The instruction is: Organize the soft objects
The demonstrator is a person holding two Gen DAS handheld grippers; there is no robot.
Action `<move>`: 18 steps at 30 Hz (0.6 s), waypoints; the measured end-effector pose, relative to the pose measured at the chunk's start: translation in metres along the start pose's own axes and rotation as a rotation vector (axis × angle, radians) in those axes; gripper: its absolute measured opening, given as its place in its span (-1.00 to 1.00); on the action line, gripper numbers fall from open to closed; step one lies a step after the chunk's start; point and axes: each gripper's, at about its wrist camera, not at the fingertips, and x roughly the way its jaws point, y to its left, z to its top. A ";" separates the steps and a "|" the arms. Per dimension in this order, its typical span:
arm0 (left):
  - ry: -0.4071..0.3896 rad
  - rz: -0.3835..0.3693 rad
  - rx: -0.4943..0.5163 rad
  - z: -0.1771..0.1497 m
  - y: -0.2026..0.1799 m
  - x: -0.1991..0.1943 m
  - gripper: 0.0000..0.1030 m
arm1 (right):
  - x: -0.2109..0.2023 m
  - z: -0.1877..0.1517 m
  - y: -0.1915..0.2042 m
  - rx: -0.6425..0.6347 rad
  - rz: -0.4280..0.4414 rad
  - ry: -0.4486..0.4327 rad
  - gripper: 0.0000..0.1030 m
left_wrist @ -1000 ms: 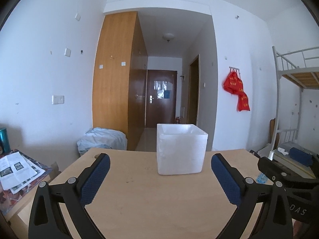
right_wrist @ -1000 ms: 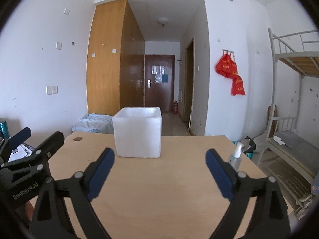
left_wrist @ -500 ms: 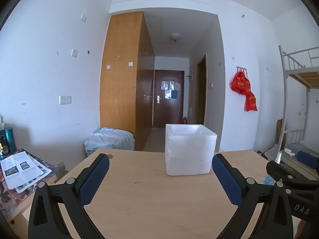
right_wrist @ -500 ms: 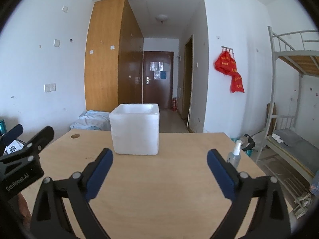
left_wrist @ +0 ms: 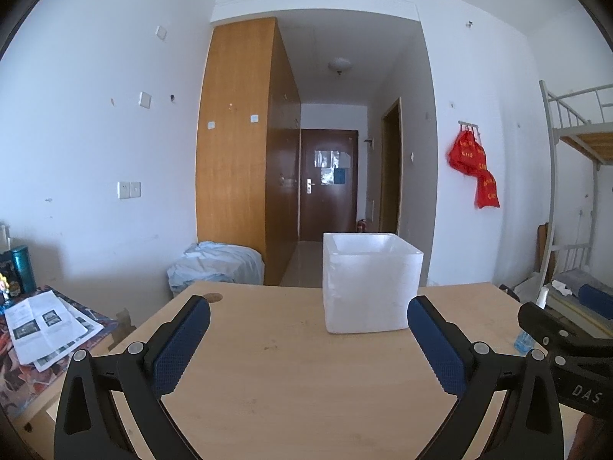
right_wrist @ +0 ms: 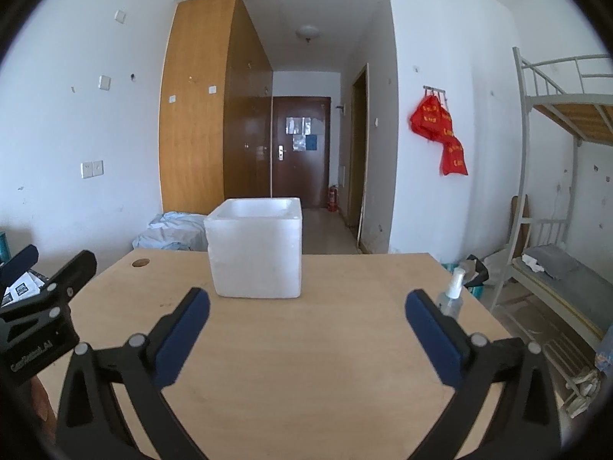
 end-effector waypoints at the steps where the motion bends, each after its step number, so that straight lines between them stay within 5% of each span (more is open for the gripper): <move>1: 0.003 0.001 0.004 0.000 0.000 0.000 0.99 | 0.001 0.000 0.000 0.001 0.001 0.003 1.00; 18: 0.023 -0.001 0.007 -0.002 0.000 0.005 0.99 | 0.004 0.002 0.000 -0.001 0.001 0.015 1.00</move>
